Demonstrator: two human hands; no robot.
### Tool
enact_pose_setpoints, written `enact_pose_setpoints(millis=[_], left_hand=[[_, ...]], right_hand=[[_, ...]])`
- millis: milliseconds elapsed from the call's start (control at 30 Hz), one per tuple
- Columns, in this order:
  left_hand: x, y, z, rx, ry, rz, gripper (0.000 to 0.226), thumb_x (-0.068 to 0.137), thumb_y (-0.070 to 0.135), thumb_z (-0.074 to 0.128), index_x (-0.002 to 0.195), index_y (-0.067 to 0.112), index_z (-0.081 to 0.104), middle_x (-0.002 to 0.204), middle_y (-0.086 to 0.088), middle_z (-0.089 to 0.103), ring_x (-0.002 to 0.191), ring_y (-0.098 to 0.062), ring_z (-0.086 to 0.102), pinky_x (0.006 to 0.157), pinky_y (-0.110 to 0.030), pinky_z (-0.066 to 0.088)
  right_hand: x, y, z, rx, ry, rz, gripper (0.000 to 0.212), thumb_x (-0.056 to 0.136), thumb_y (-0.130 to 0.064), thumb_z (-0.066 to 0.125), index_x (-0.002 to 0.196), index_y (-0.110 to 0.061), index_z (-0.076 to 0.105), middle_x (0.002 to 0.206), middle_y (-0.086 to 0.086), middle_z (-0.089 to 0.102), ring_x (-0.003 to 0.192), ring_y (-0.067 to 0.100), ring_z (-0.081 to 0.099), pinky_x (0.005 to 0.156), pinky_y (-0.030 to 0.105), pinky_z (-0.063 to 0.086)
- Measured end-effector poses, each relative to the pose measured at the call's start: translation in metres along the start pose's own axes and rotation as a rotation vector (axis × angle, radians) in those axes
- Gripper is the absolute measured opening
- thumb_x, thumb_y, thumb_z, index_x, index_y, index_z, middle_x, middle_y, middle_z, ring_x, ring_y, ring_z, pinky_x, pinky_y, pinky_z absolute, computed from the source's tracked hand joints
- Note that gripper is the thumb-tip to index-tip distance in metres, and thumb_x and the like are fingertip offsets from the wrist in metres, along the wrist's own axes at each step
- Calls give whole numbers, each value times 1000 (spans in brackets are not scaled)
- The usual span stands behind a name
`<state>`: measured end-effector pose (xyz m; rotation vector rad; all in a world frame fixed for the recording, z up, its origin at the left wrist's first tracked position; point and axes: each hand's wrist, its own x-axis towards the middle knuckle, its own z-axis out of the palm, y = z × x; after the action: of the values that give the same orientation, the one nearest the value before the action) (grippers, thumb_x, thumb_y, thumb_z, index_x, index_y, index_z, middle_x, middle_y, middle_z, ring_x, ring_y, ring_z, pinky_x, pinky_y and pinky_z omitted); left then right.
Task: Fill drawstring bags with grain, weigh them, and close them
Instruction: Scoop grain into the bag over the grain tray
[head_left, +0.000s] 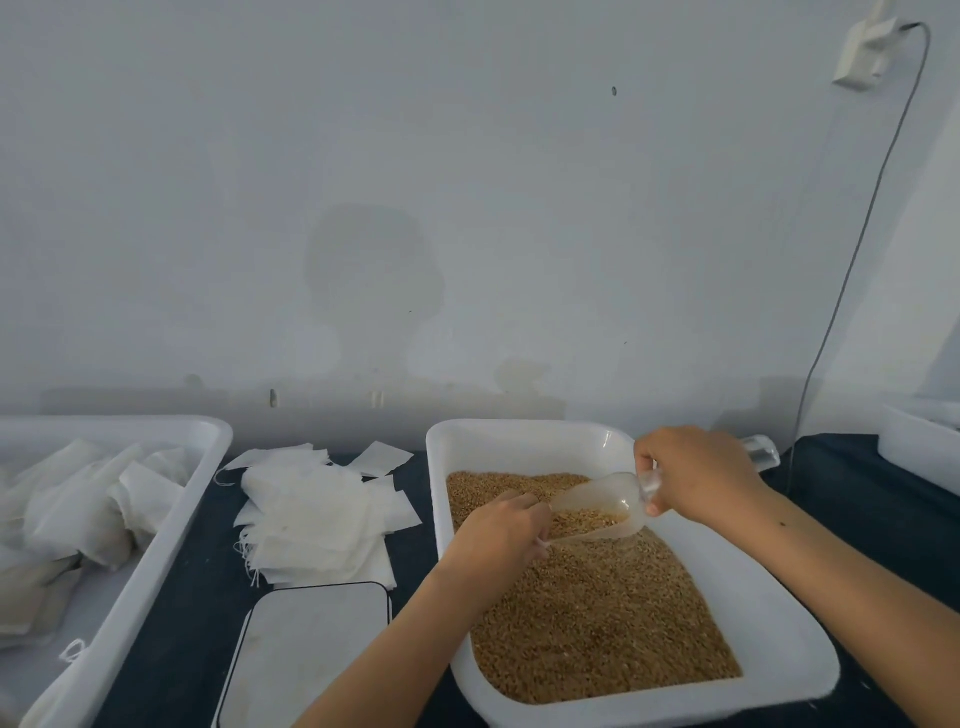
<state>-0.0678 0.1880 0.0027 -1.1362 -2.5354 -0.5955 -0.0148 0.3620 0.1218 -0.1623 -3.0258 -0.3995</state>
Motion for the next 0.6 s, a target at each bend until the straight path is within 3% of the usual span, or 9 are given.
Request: enact_pose_setpoints(millis=[100,267,367,600], left_hand=[[0,0,0,-14,8,-2,14,92,23,56,98,11,58,105,-1,59,101,-14,47,83,-24,38],[-1,-1,1,-58,36,-16,11,90,23,59,93,12,59,101,0,60,98,-14,48,80,-22,36],[-2,-3,2,-98,57,-41,11,89,22,61,90,11,59,99,0,61,96,-13,48,78,-21,34],[-1,-8,4,-115,122,-94,3,94,13,52,91,12,53,94,1,55,87,-12,42,73,-19,32]], right_hand=[[2,-5,-5,-54,11,8,24,80,-20,71,75,-28,50,66,-11,48,66,6,45,60,24,27],[3,-14,-7,-199,103,-33,16,82,-10,63,92,-22,59,92,-6,65,80,16,55,75,28,28],[4,-18,-6,-242,168,-68,21,83,-7,61,98,-22,60,95,-5,65,91,16,59,78,30,27],[-4,-10,1,-221,271,-27,22,86,-11,58,101,-26,53,84,-9,54,88,15,55,75,28,26]])
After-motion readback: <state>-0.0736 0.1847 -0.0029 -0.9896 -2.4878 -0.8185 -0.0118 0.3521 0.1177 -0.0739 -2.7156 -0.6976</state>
